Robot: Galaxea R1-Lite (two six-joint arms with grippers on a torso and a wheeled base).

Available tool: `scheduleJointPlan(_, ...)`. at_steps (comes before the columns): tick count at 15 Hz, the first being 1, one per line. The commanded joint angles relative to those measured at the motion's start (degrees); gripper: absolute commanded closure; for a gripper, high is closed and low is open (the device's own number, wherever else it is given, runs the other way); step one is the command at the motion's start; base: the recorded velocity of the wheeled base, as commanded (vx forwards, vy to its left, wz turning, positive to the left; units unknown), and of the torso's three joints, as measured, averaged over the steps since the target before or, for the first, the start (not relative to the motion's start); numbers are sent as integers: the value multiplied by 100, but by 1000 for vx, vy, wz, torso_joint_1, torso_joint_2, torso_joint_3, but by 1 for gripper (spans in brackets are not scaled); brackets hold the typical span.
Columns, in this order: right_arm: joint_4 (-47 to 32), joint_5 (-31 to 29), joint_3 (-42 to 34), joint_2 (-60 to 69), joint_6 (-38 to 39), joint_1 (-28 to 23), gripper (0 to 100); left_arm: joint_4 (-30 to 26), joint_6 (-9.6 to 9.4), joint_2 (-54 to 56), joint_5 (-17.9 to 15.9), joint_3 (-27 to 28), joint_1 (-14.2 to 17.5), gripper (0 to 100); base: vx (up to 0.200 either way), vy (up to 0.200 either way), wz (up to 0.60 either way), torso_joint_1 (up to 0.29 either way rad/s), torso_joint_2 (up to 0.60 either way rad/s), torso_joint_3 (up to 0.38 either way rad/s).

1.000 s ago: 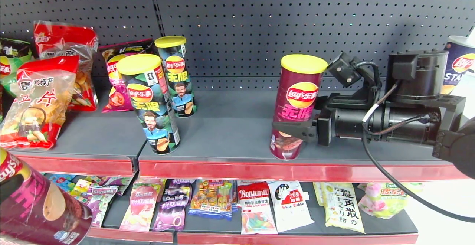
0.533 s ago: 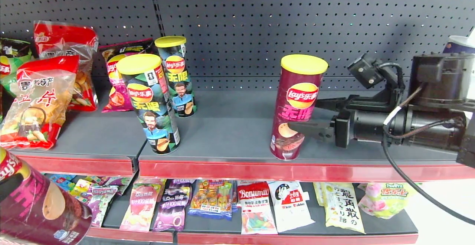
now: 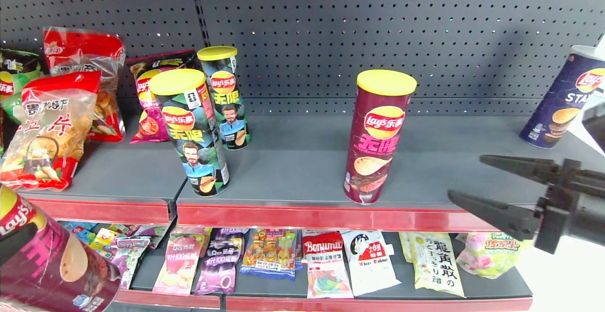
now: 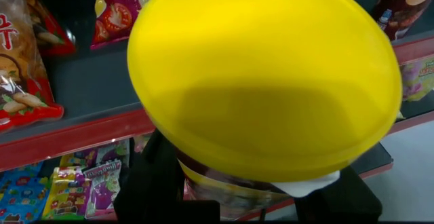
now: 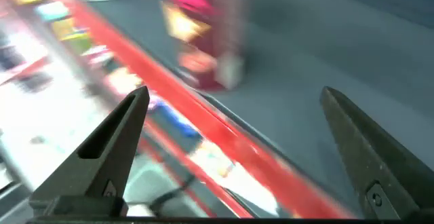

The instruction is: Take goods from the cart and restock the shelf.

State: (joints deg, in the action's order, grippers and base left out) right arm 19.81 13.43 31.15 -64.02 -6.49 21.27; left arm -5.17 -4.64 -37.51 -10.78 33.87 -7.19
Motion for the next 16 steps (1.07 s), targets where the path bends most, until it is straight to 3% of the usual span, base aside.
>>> scheduleJointPlan(1,-997,-1484,-390,1999,130,-501,0,-2,-10,-55,41,32,7,100,0,0,0,0,0,0)
scheduleJointPlan(3,-1647,-2231,-329,2729,148,-730,0,-2,-107,-90,67,15,7,100,0,0,0,0,0,0)
scheduleJointPlan(5,-2710,-2750,-302,3608,139,-1494,0,-10,-309,-99,23,6,7,100,0,0,0,0,0,0)
scheduleJointPlan(6,-2983,-2829,-179,3660,148,-1855,0,-10,-309,-107,23,6,7,100,0,0,0,0,0,0)
scheduleJointPlan(7,-3255,-2820,234,3441,148,-2576,0,-2,-309,-125,23,6,7,100,0,0,0,0,0,0)
scheduleJointPlan(9,-3308,-2653,313,3397,112,-3112,0,7,-309,-143,23,59,7,100,0,0,0,0,0,0)
scheduleJointPlan(12,-3308,-1616,-540,4311,104,-2813,0,7,-300,-99,-65,112,7,100,0,0,0,0,0,0)
scheduleJointPlan(16,-3291,-1502,-1823,5277,-63,-2751,0,-10,-230,-55,-197,32,7,100,0,0,0,0,0,0)
